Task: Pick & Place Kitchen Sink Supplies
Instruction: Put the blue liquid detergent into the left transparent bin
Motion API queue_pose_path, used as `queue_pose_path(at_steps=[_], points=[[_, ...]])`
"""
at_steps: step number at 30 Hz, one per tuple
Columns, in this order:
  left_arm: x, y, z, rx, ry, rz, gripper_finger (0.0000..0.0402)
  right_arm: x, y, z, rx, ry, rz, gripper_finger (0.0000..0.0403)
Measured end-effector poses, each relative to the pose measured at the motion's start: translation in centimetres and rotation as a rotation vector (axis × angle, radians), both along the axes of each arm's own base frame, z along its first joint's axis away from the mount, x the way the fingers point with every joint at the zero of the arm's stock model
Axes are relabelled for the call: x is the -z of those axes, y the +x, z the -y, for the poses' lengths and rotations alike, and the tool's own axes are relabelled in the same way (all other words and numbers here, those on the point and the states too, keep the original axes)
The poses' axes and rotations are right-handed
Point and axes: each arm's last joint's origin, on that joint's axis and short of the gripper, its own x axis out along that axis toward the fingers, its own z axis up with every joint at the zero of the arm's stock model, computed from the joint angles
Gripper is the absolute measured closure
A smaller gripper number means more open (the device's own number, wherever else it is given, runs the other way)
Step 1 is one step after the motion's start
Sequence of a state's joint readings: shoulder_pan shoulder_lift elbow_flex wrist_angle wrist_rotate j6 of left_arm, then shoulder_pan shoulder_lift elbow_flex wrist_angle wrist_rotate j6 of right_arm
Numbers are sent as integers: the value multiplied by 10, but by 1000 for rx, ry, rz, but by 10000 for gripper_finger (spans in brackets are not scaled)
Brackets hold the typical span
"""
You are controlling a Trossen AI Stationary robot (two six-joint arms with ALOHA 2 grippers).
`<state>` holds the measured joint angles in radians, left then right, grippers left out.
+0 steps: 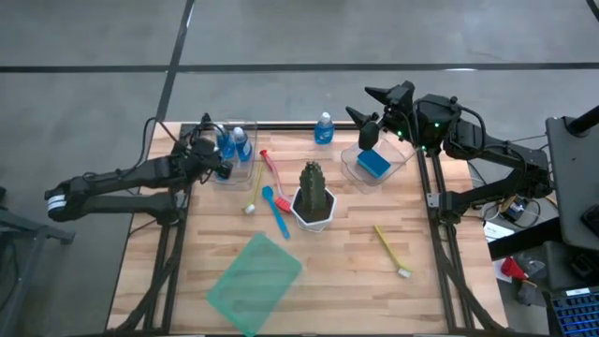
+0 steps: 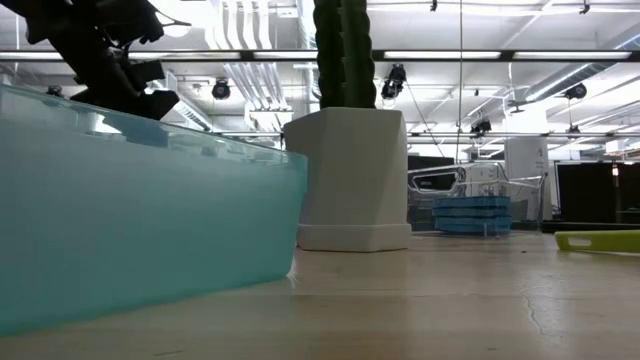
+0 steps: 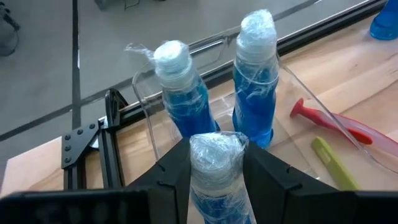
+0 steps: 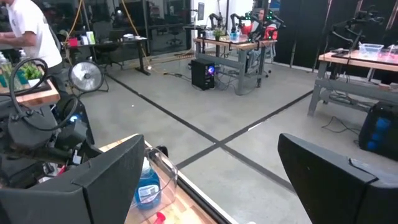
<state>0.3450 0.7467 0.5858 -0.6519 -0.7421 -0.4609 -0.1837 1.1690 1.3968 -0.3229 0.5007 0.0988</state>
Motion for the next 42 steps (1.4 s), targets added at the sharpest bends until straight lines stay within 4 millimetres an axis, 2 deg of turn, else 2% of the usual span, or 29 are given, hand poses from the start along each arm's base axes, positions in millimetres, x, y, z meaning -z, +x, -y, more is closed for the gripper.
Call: queue_pose_path(at_steps=[15,26,31,35,42], points=[[0,-1,1,-16,-32,60,248,0,0,0,0,3,1,37],[-16,-4,2,-5,-36,86,241,1,0,0,0,3,0,37],[-44,-4,3,43,-33,182,243,1,0,0,-1,3,-1,37],[-74,-1,3,67,28,286,243,1,0,0,-3,0,-4,37],[-122,28,-4,319,224,381,240,1,0,0,-3,-3,-9,37]])
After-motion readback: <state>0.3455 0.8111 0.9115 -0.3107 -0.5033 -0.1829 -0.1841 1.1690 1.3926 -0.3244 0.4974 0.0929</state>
